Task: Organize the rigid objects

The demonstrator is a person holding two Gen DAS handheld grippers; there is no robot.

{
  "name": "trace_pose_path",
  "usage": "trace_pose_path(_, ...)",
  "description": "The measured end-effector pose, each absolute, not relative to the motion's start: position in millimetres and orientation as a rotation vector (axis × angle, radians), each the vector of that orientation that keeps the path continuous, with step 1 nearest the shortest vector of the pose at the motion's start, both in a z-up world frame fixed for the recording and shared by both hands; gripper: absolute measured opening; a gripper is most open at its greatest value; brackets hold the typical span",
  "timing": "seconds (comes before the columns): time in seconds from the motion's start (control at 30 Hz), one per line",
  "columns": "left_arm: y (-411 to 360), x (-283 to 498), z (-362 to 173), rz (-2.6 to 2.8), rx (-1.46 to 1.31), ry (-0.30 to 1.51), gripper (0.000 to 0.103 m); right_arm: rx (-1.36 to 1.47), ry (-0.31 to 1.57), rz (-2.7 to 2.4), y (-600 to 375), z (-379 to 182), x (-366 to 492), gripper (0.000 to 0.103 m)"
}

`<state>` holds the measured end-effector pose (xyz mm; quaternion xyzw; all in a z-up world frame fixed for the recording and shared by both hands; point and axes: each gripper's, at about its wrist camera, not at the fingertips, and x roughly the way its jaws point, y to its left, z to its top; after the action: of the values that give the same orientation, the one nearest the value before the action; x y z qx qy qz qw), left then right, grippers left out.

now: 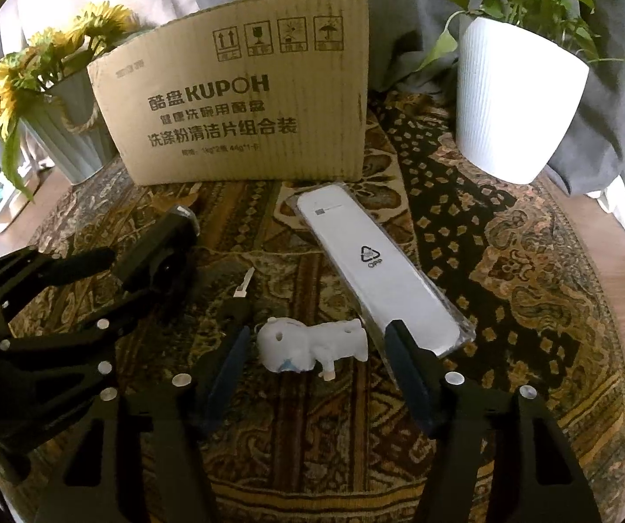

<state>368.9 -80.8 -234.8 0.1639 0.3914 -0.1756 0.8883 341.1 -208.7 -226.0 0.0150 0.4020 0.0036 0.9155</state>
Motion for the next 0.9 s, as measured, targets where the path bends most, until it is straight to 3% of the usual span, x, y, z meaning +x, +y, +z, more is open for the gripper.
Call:
trace_pose_path(0.17, -81.1, 370.4, -234.2, -0.369, 0.339, 0.807, 0.021, 0.051, 0.84, 0.027, -208.7, -228.9, 343.3, 0.055)
trace_pose_path(0.9, -74.7, 356.7, -193.2, -0.346, 0.301, 0.689, 0.021, 0.06, 0.759, 0.031, -207.6, -193.0, 331.3, 0.054)
